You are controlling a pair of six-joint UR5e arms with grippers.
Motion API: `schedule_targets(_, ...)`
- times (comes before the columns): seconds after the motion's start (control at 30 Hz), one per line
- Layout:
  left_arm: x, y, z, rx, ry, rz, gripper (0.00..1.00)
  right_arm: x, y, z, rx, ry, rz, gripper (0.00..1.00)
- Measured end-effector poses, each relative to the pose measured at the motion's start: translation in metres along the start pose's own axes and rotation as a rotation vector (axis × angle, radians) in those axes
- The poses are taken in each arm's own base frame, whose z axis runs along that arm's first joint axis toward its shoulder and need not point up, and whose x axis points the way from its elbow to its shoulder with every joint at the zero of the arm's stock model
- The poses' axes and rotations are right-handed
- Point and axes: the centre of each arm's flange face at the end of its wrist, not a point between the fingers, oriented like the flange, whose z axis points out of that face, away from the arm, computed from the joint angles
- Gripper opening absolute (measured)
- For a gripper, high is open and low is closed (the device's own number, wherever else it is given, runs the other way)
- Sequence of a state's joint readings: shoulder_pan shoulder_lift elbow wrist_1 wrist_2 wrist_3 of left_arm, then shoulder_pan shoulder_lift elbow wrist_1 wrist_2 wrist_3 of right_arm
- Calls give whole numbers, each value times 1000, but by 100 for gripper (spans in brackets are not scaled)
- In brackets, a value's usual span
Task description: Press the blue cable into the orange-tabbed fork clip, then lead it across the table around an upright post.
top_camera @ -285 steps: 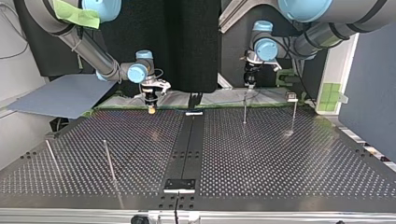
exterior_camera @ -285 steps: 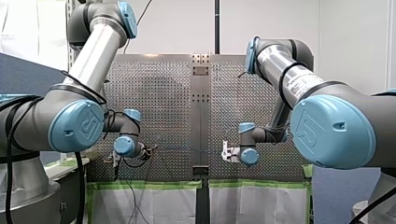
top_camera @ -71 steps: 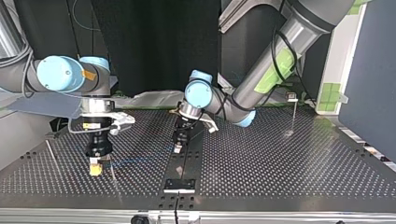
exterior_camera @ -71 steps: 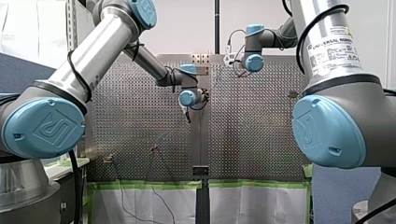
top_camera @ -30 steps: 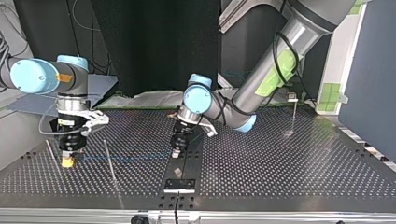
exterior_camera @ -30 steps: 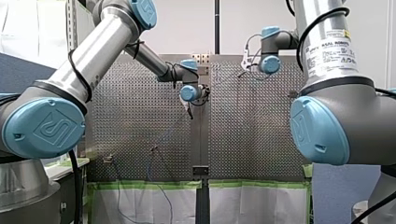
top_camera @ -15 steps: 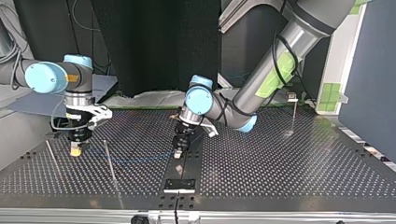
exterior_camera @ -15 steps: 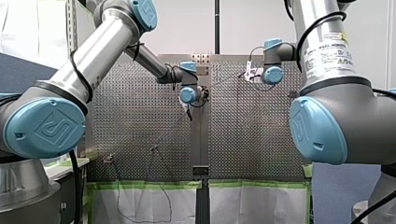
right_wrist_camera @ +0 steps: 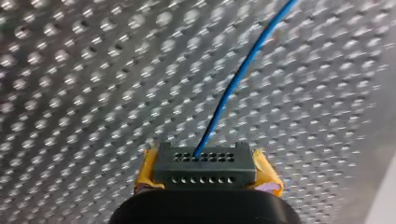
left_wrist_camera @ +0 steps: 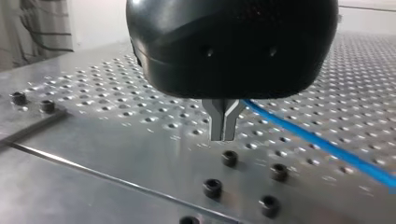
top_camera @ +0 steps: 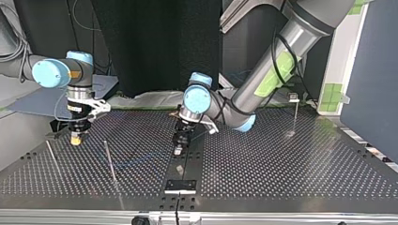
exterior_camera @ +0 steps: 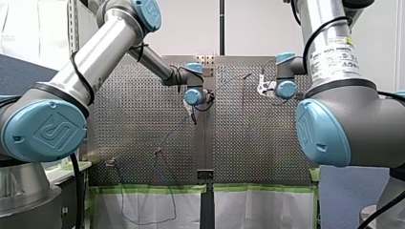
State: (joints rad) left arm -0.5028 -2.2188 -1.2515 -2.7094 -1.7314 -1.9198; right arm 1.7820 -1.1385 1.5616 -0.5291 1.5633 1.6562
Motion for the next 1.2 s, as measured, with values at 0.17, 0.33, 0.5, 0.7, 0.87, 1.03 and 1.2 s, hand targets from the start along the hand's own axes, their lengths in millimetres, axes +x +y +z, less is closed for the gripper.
schedule_targets(0.17,3,2,-5,-47,22,36,65,-24,5,2,1,-36,-3,0)
schedule_targets(0.33,5,0,-8,-64,31,48,88,-35,7,2,1,-53,-6,0)
schedule_targets(0.5,6,-3,-10,-65,31,49,99,-41,8,0,0,-58,-5,0)
schedule_targets(0.7,6,-3,-9,-62,25,49,99,-56,9,-6,0,-57,1,0)
schedule_targets(0.87,5,-1,-7,-56,19,47,99,-77,8,-8,1,-86,1,0)
schedule_targets(1.03,4,0,-6,-56,18,47,99,-91,9,-10,-1,-107,0,0)
schedule_targets(1.2,5,-1,-7,-54,19,48,99,-96,10,-11,-3,-113,0,0)
